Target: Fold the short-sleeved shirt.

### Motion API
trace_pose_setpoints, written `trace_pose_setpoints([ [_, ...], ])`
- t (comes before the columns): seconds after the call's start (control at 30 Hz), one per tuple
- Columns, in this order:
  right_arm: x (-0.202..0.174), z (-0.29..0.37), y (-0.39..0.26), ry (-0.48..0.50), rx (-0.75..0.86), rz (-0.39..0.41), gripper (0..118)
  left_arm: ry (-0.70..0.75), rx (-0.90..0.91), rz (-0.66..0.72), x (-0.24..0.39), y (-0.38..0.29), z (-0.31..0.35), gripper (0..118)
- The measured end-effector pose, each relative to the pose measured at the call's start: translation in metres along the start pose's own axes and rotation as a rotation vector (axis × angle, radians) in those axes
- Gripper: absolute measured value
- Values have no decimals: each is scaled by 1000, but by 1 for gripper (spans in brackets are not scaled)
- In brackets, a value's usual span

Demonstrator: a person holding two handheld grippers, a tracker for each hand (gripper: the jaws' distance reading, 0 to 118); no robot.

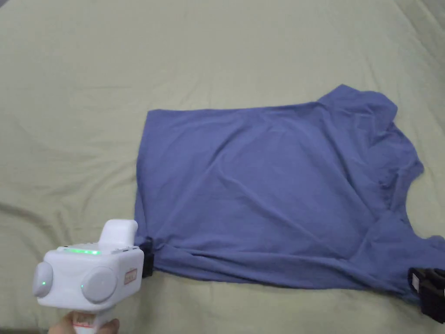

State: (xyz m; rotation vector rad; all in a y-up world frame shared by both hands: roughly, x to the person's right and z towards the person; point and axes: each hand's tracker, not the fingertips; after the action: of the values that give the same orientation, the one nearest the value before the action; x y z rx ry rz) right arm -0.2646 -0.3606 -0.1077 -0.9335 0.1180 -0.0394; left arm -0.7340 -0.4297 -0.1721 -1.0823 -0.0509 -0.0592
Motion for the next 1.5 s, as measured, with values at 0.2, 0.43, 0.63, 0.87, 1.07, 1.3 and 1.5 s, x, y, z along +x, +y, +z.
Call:
trace_pose_setpoints([
  [0.2, 25, 9, -7, -43, -44, -122, 118, -31, 26, 57, -4, 3, 24, 1],
  [0.43, 69, -33, -28, -11, -167, -260, 118, -37, 29, 109, -1, 8, 33, 1],
  [0.63, 70, -68, -27, 59, -191, -299, 6, -11, -14, 78, 8, 10, 26, 1],
  [0.87, 51, -29, -9, -2, -64, -208, 6, 4, 12, 94, 9, 26, 53, 1],
  [1.07, 40, -25, 71, 32, 94, -157, 6, -18, 103, 106, 3, 85, 76, 1],
  [1.3, 41, -120, 164, 33, 79, -83, 6, 54, 62, 87, -12, 171, -10, 1],
  [1.5, 48, -207, 184, -18, -87, -51, 6, 60, -93, 123, -20, 186, -97, 1],
])
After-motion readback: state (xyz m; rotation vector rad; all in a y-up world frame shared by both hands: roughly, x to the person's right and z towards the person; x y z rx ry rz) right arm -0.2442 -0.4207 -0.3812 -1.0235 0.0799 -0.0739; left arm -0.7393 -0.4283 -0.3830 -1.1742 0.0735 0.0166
